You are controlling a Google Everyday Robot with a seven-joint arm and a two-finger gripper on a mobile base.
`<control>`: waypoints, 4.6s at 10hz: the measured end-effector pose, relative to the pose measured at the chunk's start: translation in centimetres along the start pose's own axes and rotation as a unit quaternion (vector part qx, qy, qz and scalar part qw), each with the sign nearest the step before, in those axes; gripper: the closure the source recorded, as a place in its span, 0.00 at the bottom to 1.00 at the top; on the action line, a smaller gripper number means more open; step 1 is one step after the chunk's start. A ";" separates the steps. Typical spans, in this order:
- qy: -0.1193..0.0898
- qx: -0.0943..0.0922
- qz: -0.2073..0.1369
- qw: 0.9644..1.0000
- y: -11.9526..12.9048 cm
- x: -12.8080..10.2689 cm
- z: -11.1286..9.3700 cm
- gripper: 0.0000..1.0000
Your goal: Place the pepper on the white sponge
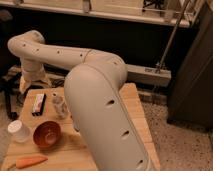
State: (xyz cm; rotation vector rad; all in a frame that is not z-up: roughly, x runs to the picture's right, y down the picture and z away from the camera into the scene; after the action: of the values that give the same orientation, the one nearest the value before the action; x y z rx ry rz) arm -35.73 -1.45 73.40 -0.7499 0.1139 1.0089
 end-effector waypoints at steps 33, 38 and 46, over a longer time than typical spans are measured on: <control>-0.004 -0.062 -0.290 0.955 14.1 8.8 2.4 0.20; 0.087 -0.045 -0.355 0.930 15.7 13.3 8.4 0.20; 0.134 -0.037 -0.365 0.921 16.8 15.3 11.5 0.20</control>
State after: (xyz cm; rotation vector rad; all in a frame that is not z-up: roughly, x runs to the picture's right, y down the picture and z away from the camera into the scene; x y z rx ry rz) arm -43.57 21.93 66.98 -0.9020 0.0247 0.1958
